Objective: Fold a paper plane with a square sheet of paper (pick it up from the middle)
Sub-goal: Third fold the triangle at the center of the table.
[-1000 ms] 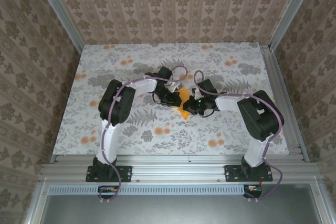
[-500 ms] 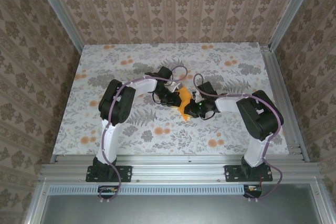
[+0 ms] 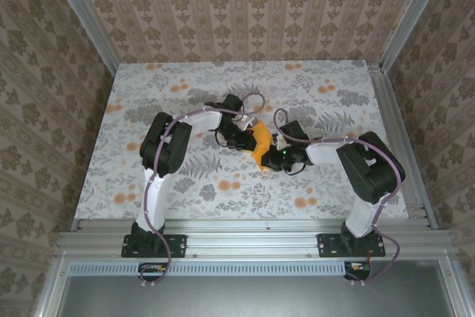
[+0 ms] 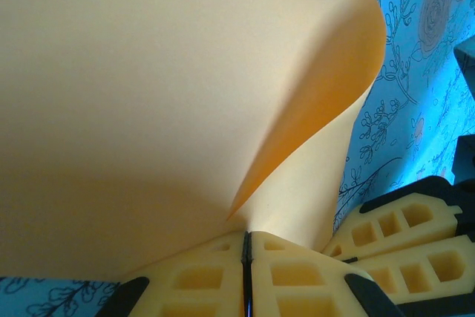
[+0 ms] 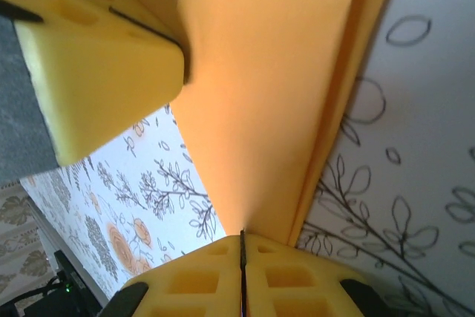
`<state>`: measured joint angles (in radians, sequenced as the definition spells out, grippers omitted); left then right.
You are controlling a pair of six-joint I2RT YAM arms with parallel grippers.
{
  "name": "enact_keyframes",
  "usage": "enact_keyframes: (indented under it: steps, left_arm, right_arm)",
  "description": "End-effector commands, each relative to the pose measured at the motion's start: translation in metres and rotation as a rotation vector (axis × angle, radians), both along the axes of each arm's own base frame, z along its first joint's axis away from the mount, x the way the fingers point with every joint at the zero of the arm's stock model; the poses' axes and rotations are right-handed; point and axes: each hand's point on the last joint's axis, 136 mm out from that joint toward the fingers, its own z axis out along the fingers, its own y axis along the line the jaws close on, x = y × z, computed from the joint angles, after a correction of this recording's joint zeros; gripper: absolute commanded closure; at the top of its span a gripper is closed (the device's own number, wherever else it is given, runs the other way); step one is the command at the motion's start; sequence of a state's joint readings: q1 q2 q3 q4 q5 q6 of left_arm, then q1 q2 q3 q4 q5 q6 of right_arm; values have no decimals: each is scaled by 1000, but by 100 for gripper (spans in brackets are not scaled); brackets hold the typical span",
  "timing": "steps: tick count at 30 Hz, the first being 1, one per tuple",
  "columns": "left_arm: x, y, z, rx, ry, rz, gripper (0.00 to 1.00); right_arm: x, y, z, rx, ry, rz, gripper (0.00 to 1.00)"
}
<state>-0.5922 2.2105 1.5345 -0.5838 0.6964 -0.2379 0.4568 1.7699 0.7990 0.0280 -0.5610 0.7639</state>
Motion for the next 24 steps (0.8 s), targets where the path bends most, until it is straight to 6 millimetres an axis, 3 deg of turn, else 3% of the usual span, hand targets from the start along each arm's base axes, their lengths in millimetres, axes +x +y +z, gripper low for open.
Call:
enact_keyframes:
  steps: [1,4,11,17,24]
  left_arm:
    - [-13,41,-63,226,57,8,90]
    - [-13,42,-63,225,60,7,91]
    - [-13,41,-62,221,59,5,91]
    - [-13,43,-65,225,65,8,91]
    - [-10,46,-66,228,63,10,91]
  right_arm:
    - [-10,1,12,3,27,4,89]
    - [-4,5,16,15,16,-3,90]
    - [-4,5,-6,-6,53,-1,90]
    - [-23,-6,-18,-68,90,30,90]
    - [-58,-20,-23,-142,141,89,90]
